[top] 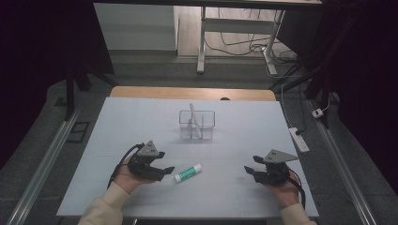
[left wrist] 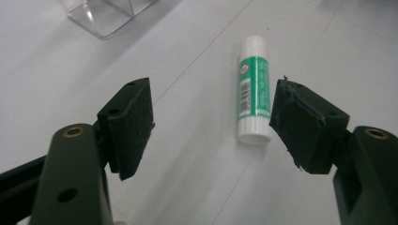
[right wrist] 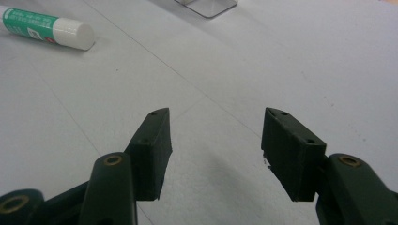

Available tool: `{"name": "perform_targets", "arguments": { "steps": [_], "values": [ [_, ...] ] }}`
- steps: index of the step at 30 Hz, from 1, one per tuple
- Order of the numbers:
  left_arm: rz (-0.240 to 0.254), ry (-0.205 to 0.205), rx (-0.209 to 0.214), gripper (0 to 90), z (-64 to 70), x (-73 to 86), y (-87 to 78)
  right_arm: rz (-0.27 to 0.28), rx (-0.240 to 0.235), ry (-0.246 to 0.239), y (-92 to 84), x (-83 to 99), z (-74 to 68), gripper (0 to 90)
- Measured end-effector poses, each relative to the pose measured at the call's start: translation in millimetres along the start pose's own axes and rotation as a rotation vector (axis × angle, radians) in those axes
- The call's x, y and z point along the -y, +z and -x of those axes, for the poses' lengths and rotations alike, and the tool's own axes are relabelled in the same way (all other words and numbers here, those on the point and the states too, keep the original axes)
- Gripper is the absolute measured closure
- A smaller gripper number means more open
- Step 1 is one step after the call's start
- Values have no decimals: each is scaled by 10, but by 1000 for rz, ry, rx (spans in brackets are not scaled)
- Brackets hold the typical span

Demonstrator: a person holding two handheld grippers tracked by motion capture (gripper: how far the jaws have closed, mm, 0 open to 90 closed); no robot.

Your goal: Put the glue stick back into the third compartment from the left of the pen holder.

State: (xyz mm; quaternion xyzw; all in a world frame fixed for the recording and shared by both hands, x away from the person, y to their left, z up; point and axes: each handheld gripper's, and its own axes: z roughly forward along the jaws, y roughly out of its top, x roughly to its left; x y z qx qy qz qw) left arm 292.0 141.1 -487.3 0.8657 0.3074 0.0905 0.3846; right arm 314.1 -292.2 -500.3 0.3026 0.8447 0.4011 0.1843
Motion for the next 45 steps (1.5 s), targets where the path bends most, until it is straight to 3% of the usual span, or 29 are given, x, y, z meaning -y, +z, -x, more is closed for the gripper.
{"name": "perform_targets", "arguments": {
  "steps": [8,20,32,45],
  "values": [
    [-19,22,31,304,44,-196,94,1,10,14,0,36,29,413],
    [-49,43,68,307,90,-346,284,-2,15,7,1,39,42,410],
    [-89,80,84,310,186,-557,501,-7,14,8,5,41,38,410],
    [-195,119,88,316,270,-646,788,-16,19,3,9,44,40,409]
  ]
}}
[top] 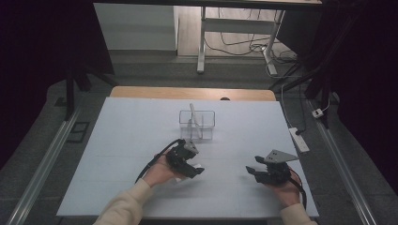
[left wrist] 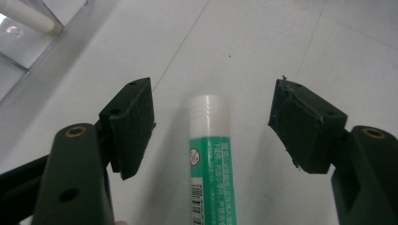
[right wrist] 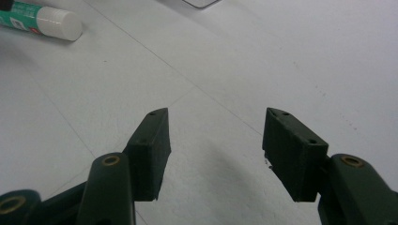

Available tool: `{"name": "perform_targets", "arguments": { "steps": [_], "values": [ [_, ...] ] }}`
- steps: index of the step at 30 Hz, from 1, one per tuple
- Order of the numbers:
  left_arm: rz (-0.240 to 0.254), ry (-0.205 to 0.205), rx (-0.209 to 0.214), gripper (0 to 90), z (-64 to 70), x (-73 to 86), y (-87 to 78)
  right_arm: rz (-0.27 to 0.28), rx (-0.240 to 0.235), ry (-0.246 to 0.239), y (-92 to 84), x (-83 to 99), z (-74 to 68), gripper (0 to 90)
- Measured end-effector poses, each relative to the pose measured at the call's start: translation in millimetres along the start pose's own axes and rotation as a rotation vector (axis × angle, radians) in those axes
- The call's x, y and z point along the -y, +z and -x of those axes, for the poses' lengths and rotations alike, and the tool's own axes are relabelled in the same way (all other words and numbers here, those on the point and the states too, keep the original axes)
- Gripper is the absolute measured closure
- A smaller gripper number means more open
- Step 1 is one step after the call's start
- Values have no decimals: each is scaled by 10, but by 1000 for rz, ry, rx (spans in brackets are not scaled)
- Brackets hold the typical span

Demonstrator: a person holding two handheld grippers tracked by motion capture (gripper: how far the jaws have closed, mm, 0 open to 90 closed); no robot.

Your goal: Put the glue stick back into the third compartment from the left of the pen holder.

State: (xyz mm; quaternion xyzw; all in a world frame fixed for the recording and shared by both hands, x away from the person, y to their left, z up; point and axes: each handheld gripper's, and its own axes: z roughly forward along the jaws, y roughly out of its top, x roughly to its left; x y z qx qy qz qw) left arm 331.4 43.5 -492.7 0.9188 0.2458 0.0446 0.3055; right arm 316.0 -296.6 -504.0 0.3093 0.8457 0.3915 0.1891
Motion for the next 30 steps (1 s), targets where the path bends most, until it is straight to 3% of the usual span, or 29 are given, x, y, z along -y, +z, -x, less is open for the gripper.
{"name": "perform_targets", "arguments": {
  "steps": [9,22,30],
  "values": [
    [-53,0,-11,354,-19,8,96,-6,5,6,9,5,4,408],
    [-124,19,-12,572,6,9,242,-15,11,1,12,8,2,407],
    [-125,22,-27,637,18,14,248,-18,16,-2,12,10,8,407]
  ]
}}
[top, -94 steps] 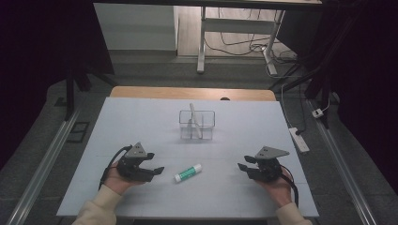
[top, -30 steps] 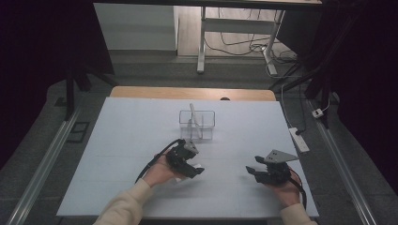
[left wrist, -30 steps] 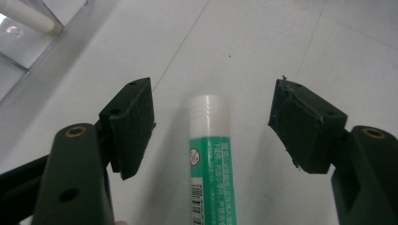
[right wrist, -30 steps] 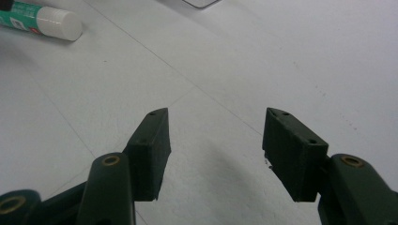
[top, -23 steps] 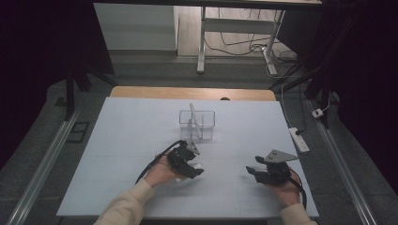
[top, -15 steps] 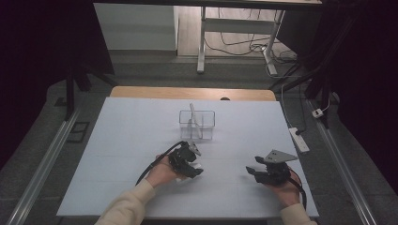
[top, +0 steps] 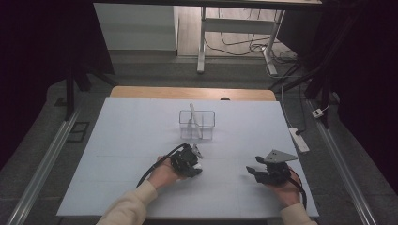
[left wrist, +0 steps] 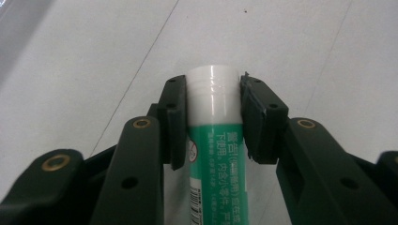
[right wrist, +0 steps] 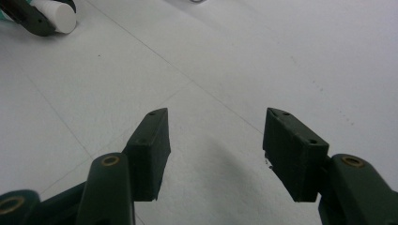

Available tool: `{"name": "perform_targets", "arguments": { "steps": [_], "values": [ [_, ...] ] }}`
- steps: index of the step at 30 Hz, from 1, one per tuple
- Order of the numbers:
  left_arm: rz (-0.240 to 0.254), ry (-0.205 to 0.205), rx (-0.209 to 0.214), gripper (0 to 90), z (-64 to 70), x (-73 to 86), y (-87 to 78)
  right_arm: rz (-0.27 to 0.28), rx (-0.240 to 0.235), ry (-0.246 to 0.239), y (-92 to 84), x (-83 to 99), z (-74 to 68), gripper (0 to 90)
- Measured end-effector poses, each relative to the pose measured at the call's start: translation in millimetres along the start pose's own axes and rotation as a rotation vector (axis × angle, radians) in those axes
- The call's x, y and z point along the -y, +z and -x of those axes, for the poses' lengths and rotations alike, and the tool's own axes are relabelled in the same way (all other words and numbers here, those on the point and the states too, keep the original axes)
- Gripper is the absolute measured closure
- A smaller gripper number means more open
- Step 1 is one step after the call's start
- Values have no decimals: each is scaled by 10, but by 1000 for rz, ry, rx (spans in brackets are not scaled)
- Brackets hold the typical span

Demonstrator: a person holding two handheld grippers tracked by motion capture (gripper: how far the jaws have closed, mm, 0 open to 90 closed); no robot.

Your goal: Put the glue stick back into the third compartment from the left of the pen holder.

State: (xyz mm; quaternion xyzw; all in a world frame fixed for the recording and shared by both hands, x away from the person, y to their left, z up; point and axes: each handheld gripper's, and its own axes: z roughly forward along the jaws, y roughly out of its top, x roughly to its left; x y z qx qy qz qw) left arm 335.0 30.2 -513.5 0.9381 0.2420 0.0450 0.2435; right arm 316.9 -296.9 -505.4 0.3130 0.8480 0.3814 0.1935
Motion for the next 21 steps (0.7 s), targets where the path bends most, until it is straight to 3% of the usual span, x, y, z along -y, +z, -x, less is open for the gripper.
{"name": "perform_targets", "arguments": {
  "steps": [11,21],
  "values": [
    [7,15,3,650,1,17,-34,-4,7,0,-5,2,7,407],
    [160,-20,16,651,-63,69,-301,2,7,9,-15,4,16,405]
  ]
}}
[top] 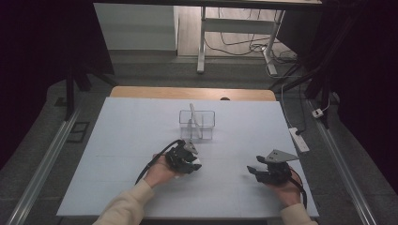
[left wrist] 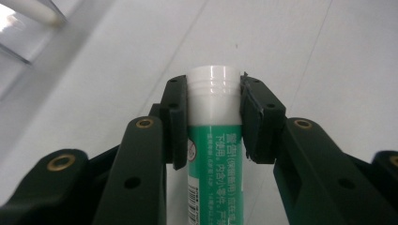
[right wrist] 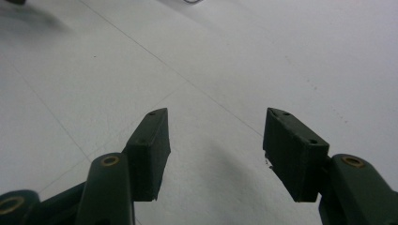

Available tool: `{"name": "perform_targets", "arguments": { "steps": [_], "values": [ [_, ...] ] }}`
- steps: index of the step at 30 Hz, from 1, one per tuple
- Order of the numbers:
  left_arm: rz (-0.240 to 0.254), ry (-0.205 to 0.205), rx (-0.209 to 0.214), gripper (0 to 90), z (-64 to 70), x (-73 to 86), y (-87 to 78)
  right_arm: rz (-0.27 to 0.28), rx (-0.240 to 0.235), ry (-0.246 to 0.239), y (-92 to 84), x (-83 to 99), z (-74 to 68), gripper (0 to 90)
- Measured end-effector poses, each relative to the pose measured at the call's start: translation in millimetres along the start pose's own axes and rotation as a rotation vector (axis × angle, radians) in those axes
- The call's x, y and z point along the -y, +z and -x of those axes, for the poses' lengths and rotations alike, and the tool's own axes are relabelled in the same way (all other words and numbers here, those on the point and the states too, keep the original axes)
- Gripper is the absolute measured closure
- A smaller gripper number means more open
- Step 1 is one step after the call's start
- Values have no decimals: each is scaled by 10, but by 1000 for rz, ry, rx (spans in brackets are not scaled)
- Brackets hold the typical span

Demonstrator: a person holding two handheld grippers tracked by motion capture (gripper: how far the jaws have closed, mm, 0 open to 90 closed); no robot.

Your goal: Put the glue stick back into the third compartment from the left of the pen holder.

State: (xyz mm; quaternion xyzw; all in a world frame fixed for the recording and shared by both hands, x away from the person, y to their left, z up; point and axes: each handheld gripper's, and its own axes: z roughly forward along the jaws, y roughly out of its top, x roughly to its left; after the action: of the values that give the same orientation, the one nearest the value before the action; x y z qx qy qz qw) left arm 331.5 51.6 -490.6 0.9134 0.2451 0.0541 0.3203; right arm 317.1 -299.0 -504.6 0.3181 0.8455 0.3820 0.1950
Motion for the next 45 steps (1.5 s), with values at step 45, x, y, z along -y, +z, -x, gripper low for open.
{"name": "perform_targets", "arguments": {
  "steps": [45],
  "values": [
    [412,-42,-36,650,-495,-917,-335,-1,-15,4,-13,42,-9,403]
  ]
}}
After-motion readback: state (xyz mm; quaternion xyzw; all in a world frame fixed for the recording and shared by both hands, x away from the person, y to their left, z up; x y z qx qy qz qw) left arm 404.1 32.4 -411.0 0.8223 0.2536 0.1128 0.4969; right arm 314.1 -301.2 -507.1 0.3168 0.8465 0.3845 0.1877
